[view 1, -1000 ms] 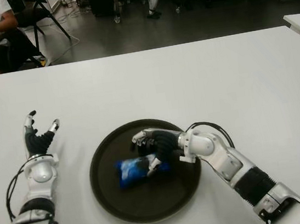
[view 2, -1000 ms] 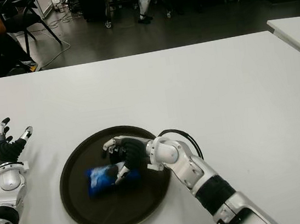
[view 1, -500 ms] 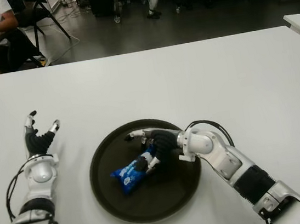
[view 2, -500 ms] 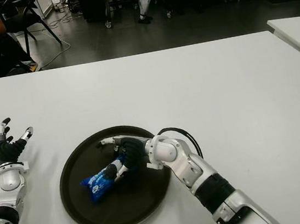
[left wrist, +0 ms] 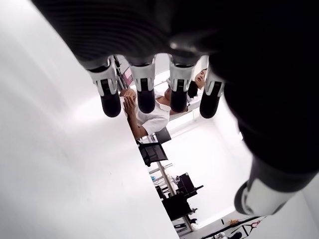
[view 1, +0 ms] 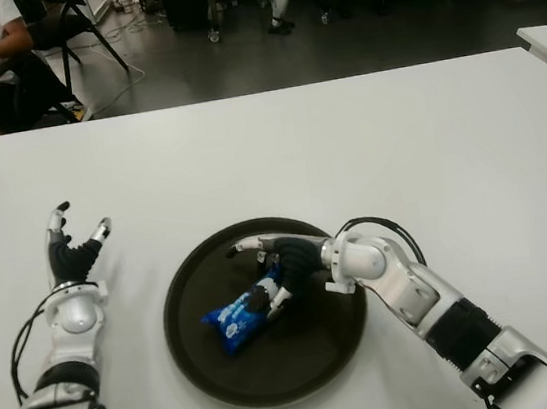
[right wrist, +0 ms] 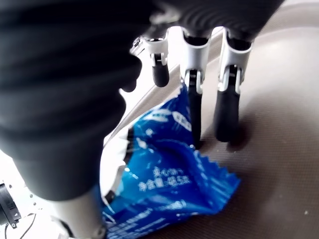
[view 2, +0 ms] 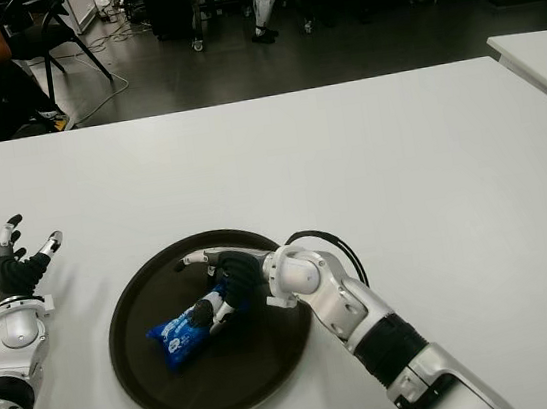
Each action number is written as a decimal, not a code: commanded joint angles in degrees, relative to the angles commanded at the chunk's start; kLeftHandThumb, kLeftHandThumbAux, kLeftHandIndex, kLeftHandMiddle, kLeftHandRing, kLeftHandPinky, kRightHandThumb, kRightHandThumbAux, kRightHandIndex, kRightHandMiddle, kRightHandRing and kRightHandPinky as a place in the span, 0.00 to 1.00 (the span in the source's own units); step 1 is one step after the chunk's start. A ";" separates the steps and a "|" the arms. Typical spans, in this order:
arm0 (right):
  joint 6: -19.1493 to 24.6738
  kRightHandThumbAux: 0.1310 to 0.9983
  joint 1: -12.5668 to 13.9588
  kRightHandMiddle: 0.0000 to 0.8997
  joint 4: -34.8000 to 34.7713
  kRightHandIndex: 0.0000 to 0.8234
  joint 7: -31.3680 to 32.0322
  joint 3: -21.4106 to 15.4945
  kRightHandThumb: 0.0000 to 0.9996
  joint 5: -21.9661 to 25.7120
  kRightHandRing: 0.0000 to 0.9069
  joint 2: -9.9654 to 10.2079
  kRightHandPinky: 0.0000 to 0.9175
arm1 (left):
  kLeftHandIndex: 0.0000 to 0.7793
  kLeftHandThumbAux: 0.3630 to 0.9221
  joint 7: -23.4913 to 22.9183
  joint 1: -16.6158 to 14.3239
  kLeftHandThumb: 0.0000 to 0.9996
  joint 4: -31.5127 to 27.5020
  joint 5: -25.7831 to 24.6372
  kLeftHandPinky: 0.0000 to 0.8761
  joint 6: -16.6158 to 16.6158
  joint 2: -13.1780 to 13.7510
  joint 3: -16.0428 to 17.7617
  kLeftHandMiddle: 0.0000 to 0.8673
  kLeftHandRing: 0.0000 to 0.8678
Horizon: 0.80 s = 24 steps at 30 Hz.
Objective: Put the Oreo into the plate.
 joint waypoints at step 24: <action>-10.75 0.82 -6.99 0.00 22.65 0.00 -14.71 -16.06 0.00 6.90 0.00 -4.32 0.00 | 0.03 0.56 -0.17 0.37 0.00 -0.19 -1.33 0.00 -0.82 -0.69 1.05 0.04 0.00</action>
